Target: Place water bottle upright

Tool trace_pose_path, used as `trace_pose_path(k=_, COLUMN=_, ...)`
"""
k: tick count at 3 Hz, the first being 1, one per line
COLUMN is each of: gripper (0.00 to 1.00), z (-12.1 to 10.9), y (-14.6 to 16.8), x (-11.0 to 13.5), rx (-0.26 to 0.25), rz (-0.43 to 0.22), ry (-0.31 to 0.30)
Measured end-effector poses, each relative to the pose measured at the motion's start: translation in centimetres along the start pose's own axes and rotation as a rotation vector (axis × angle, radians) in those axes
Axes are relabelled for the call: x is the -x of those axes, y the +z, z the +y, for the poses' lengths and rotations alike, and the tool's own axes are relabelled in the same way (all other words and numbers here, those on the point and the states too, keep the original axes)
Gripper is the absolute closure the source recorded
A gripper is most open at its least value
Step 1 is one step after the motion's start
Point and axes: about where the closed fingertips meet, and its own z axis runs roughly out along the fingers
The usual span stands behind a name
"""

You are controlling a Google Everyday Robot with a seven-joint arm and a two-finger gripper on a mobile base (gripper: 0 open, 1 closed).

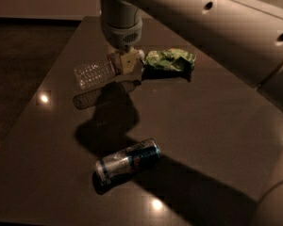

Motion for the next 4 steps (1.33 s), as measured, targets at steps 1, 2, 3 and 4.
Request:
trace_pose_path(k=1, gripper=1.0, z=-1.6, y=-3.7, x=-5.1, rx=-0.232, rz=0.097, ry=-0.111)
trace_pose_path(k=2, gripper=1.0, z=0.4, y=-4.9, x=-7.9, rx=-0.336, rz=0.184, ry=-0.169)
trace_pose_path(k=3, gripper=1.0, z=2.4, y=-5.0, x=-9.4, rx=-0.416, rz=0.252, ry=-0.243)
trace_pose_path(k=4, gripper=1.0, z=3.4, y=-5.1, x=-9.6, rx=-0.544, rz=0.294, ry=-0.3)
